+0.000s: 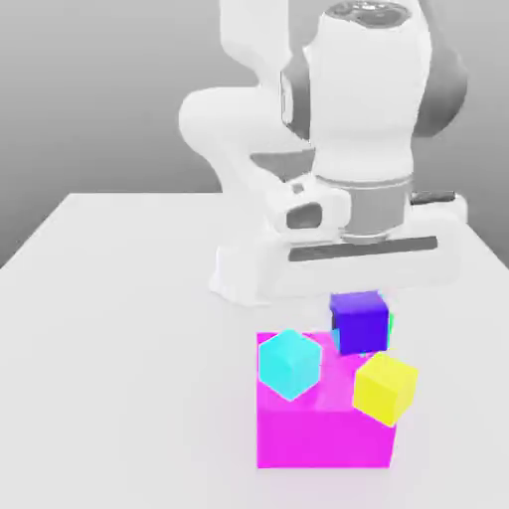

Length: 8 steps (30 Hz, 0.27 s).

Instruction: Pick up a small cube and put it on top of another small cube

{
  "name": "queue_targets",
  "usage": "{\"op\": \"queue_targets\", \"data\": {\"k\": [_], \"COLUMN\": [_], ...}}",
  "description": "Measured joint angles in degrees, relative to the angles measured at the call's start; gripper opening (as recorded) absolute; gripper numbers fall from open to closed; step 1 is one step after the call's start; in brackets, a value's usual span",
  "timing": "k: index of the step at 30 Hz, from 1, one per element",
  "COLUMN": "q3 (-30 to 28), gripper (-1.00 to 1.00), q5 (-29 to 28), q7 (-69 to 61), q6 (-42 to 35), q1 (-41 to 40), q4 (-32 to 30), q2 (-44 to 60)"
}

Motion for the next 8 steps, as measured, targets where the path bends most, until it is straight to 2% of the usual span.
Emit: {"op": "queue_targets", "data": {"k": [2, 3, 8], "q3": [0.5, 0.6, 0.6], "gripper": [-1.0, 1.0, 1.0], "q5": [-1.4, -2.1, -2.1], "q7": [1.4, 2.0, 2.0], "q6": [3.8, 6.1, 6.1], "q1": [0.3, 0.3, 0.3], "q4": [-1.0, -1.6, -1.6], "q2": [3.2, 4.9, 4.9]}}
